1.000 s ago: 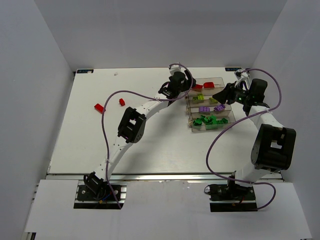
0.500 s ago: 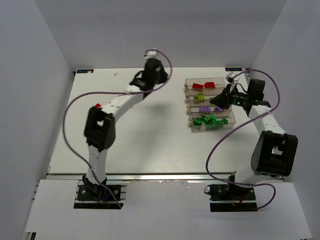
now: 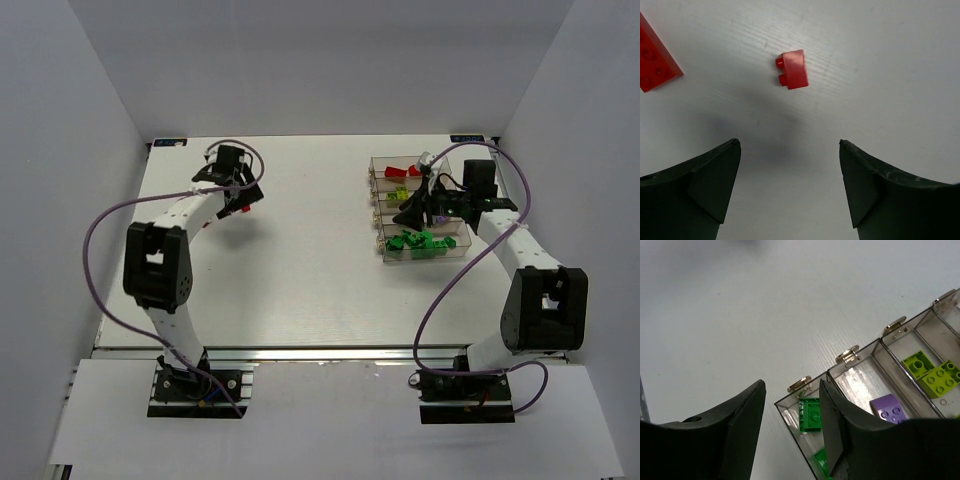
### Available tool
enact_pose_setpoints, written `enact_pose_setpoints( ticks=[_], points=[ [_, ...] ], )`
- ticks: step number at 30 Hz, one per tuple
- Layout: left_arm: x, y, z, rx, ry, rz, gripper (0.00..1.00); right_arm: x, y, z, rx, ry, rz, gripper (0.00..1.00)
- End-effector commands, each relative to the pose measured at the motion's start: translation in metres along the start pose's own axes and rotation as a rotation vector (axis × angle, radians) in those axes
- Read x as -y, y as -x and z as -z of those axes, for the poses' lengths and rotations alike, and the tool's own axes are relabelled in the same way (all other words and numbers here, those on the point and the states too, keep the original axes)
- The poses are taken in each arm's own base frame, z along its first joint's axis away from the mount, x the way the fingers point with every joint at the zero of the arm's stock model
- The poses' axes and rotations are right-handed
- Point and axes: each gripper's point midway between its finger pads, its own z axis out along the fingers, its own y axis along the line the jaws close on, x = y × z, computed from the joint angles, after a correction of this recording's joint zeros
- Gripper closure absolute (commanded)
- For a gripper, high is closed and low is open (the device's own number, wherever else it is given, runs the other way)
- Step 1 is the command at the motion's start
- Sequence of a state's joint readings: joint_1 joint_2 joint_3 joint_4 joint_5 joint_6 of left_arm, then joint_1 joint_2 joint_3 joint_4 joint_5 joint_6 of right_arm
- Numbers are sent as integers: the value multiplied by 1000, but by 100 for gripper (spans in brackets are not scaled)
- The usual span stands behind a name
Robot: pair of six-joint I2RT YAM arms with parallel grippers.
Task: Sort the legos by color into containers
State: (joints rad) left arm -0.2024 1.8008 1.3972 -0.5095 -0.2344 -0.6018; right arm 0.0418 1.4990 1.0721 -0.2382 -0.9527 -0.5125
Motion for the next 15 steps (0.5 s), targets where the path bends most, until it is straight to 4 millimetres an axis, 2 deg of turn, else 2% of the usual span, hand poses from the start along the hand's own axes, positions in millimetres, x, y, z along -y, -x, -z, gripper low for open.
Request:
enact_pose_setpoints(
  ticks=[1,2,5,10,11,15],
  points=[
    [-4,-10,-10,-64,56,-72,11,6,16,-4,-7,-24,6,47],
    [-4,-15,-21,-79,64,-82,12,7,17,-5,-10,-27,0,47],
    [4,-10,-40,-85,68,-96,13,7,16,-5,-19,-30,-13,47],
    [12,-3,-63,-82,76,-120,21,6,14,-4,-26,-40,-15,47],
    [15,4,-65,-66,77,-121,22,5,13,-4,-27,-40,-18,47],
    [6,6,-84,-71,134,-128,26,5,12,-3,-30,-45,-21,46]
  ],
)
